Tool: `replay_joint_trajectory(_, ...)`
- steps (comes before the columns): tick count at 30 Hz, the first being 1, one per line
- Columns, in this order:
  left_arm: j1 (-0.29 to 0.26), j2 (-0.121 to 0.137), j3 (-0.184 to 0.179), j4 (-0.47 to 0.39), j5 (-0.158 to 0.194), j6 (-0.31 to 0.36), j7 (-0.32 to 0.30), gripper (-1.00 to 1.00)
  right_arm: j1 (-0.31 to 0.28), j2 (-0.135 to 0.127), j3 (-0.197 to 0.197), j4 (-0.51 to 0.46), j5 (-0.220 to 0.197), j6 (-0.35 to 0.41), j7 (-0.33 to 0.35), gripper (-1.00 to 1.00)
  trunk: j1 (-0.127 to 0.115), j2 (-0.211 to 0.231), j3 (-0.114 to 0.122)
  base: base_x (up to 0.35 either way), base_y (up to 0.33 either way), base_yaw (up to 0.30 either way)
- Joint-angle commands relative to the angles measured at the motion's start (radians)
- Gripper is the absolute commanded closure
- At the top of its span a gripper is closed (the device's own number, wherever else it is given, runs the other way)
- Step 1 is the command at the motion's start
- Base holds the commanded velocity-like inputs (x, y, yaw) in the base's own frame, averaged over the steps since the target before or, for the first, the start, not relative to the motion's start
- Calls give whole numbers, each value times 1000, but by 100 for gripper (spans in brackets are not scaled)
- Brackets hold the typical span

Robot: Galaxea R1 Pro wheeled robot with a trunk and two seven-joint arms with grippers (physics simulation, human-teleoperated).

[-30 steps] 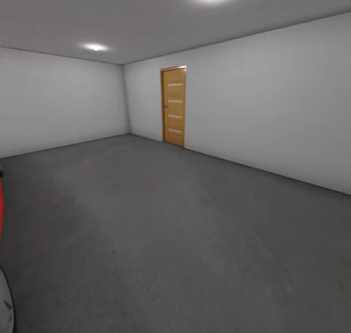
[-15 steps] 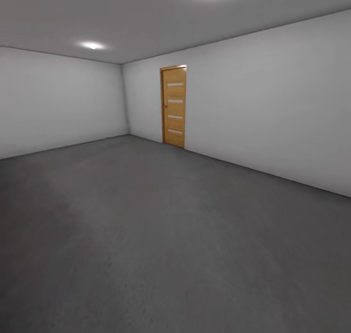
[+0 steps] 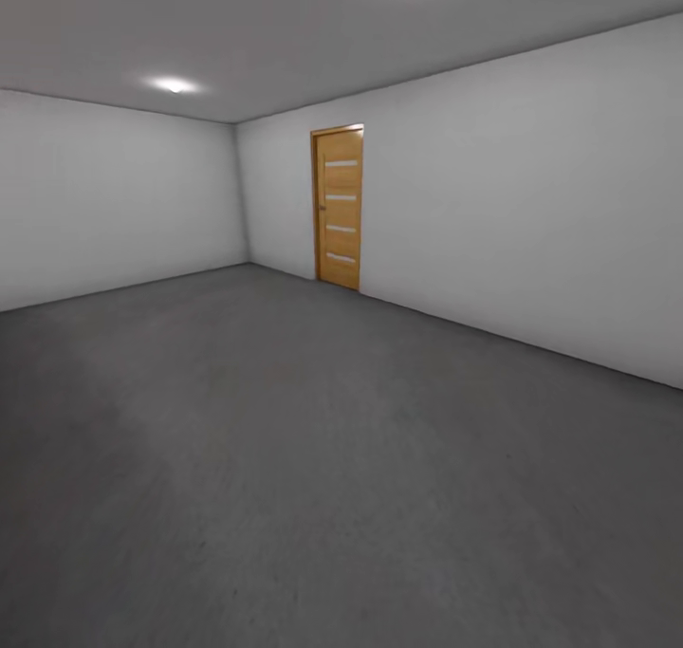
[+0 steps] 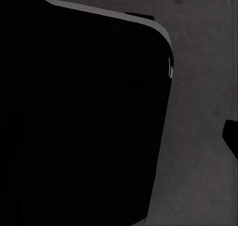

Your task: Move the two storage containers from the living room to the garage. In the garage, place one container on the floor and stack the other container on top of it (either order is fine).

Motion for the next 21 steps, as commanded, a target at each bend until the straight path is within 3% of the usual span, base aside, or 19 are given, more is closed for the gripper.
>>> replay_joint_trajectory(1, 0, 0, 0, 0, 6, -3, 1, -100, 0, 0, 0, 0, 9, -3, 0, -100, 1, 0, -1, 322, 0, 0)
replay_joint_trajectory(21, 0, 10, 0, -1, 6, -2, 1, -100, 0, -3, 1, 1, 6, 1, 0, -100, 1, 0, -1, 322, 0, 0)
